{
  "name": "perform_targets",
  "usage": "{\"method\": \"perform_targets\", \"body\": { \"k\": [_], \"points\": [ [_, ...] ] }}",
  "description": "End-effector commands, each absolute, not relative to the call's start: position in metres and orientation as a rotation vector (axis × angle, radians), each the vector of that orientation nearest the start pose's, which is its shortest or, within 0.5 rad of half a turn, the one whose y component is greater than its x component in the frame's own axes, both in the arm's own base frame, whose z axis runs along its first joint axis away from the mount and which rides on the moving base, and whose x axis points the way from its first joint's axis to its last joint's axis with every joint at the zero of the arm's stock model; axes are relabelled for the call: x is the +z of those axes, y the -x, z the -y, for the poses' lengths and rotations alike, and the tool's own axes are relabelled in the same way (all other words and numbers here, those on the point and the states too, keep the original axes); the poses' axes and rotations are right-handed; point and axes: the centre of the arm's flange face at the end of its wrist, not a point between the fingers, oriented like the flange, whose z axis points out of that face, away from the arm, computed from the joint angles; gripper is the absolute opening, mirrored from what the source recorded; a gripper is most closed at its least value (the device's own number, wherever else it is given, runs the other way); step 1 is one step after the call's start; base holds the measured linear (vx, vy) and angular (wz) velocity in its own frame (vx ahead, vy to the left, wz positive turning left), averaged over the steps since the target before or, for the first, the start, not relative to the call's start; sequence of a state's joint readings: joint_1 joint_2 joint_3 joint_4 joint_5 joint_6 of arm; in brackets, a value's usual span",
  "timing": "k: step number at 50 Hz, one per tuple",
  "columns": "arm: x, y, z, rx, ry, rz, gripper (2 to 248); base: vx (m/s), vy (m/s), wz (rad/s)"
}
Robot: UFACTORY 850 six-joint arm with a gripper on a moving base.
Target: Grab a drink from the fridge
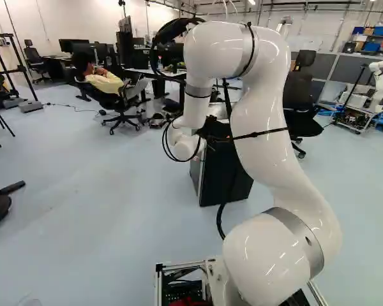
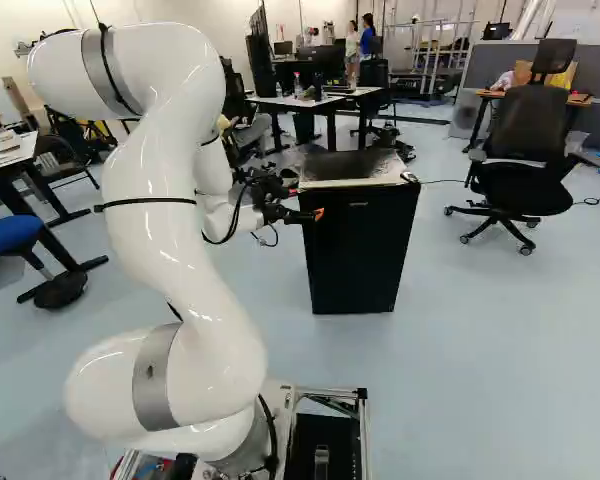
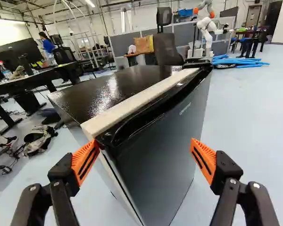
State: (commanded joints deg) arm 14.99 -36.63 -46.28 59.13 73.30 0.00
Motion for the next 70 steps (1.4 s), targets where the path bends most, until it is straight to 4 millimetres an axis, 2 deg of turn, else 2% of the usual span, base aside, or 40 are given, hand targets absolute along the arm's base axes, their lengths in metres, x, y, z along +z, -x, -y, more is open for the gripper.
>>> {"method": "perform_targets", "body": {
  "k": [70],
  "points": [
    [0.267, -0.474, -0.054, -2.138, 2.542, -1.204, 247, 0.0, 0.0, 0.0]
  ]
}}
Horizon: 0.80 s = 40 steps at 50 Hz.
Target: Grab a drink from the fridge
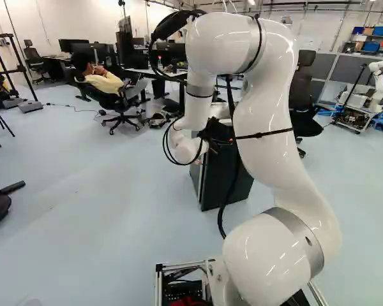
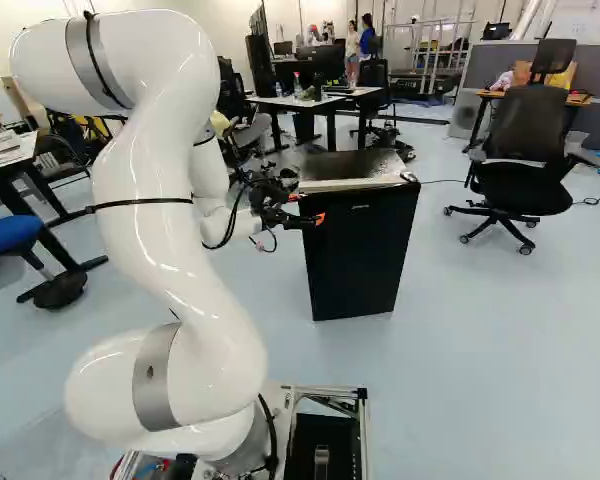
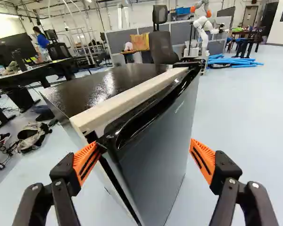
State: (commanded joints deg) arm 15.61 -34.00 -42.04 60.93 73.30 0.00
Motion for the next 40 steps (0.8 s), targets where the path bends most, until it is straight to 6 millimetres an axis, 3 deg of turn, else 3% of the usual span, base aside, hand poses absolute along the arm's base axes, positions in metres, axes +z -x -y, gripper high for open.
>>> {"method": "perform_targets", "body": {
  "k": [40],
  "points": [
    [0.266, -0.463, -0.067, -2.125, 2.548, -1.271, 247, 0.0, 0.0, 0.0]
  ]
}}
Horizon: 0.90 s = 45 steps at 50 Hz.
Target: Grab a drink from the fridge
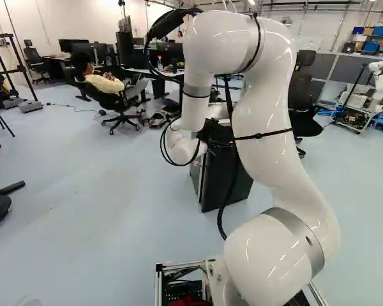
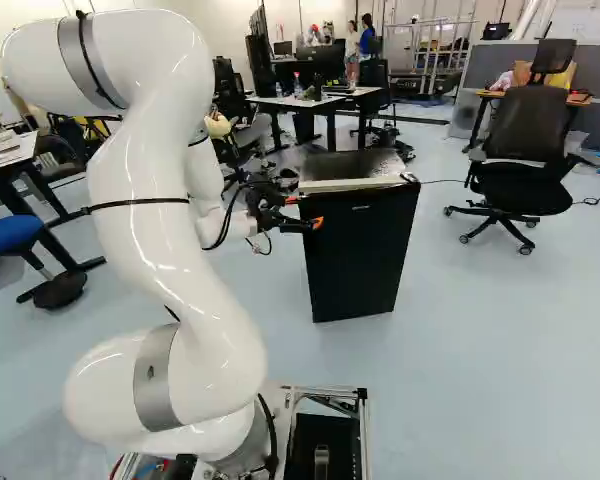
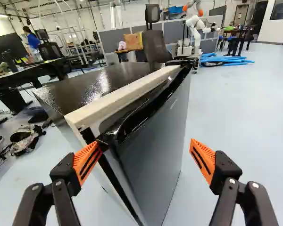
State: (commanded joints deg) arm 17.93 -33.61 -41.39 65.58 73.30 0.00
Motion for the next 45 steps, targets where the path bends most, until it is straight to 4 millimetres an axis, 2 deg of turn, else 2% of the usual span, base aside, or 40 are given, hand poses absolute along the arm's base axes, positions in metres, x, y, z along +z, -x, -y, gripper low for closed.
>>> {"method": "perform_targets", "body": {
  "k": [20, 45],
  "points": [
    [0.265, -0.465, -0.083, -2.122, 2.536, -1.294, 247, 0.0, 0.0, 0.0],
    [0.261, -0.503, -0.098, -2.139, 2.461, -1.368, 247, 0.0, 0.0, 0.0]
  ]
}}
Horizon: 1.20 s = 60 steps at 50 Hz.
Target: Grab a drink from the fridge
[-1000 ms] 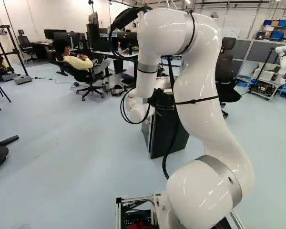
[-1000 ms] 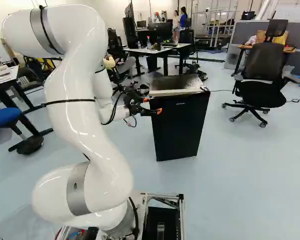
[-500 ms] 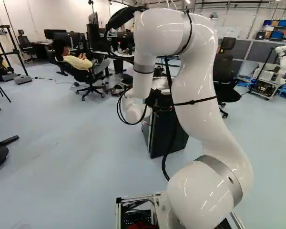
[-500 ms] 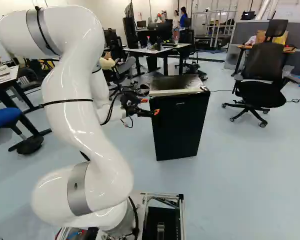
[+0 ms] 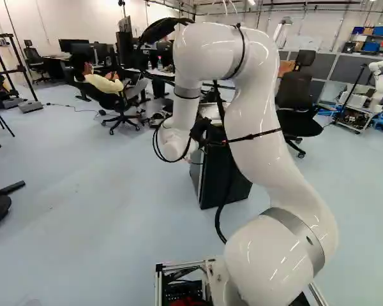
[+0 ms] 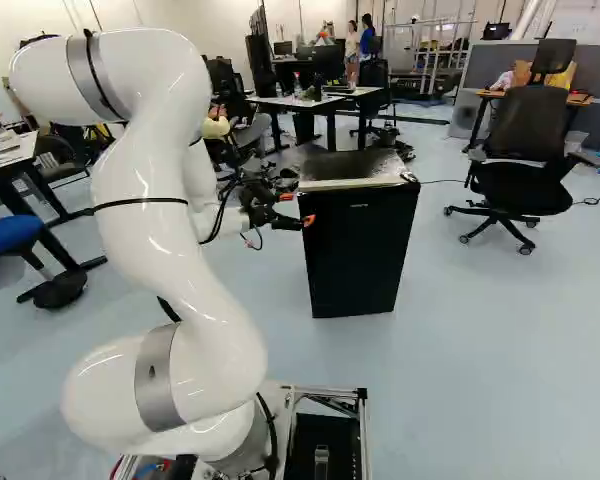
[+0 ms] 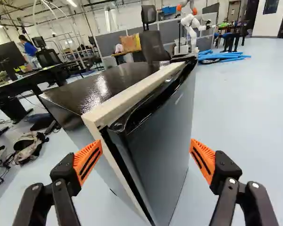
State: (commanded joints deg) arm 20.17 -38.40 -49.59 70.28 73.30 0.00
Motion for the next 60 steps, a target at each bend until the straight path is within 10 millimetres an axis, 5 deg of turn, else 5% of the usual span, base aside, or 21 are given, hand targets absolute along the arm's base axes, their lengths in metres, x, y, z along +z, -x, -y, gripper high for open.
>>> {"method": "perform_targets", "body": {
  "k": [60],
  "points": [
    [0.26, -0.517, -0.098, -2.148, 2.434, -1.392, 247, 0.0, 0.0, 0.0]
  ]
}}
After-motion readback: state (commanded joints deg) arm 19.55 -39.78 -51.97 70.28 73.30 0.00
